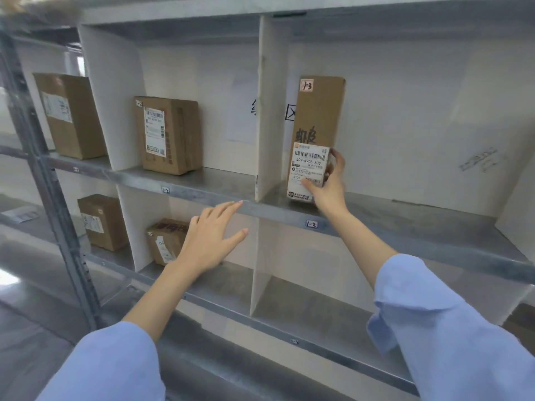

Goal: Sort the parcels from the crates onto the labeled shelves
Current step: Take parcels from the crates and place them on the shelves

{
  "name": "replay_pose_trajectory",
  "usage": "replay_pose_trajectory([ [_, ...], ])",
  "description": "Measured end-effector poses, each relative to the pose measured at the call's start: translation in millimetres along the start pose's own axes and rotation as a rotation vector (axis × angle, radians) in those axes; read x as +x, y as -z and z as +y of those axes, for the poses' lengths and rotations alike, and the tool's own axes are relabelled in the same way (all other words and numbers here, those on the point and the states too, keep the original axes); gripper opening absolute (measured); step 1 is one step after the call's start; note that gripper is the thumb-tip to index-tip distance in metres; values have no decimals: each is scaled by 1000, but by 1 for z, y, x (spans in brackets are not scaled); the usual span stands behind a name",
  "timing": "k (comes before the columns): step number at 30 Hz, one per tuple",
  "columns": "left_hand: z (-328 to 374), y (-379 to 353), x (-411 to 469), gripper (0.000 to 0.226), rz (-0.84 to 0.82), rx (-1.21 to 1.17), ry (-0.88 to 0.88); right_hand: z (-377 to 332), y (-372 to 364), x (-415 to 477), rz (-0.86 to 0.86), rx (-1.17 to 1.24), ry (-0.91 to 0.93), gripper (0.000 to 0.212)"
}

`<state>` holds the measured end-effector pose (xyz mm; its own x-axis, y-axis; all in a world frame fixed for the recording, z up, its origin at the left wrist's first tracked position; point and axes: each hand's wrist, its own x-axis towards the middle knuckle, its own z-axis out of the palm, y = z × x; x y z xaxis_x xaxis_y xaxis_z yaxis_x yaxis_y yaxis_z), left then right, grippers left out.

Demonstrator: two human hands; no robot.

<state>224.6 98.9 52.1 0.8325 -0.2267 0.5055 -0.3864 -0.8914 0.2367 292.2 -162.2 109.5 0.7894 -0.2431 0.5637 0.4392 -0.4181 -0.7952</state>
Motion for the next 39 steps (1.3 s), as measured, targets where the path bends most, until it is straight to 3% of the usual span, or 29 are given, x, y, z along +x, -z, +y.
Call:
replay_pose_trajectory([
  [13,-16,-22,3,81,-89,-70,40,26,-21,23,-26,-56,-90,96],
  [16,-10,-21,-4,75,-85,-48,24,13,-11,9,-8,-106,-61,89],
  [21,3,-16,-27,76,-64,12,-6,-17,19,-33,20,-529,58,48],
  [25,29,-7,-48,69,-37,5,-21,-38,46,-83,-53,-820,127,46],
  [31,82,-11,-88,76,-112,-54,-140,-50,103,-170,-120,-988,-28,60],
  [36,157,-23,-115,85,-193,-120,-319,-47,179,-250,-86,-1132,-219,67],
  [39,214,-31,-129,78,-226,-177,-449,-49,233,-293,-15,-1203,-341,70],
])
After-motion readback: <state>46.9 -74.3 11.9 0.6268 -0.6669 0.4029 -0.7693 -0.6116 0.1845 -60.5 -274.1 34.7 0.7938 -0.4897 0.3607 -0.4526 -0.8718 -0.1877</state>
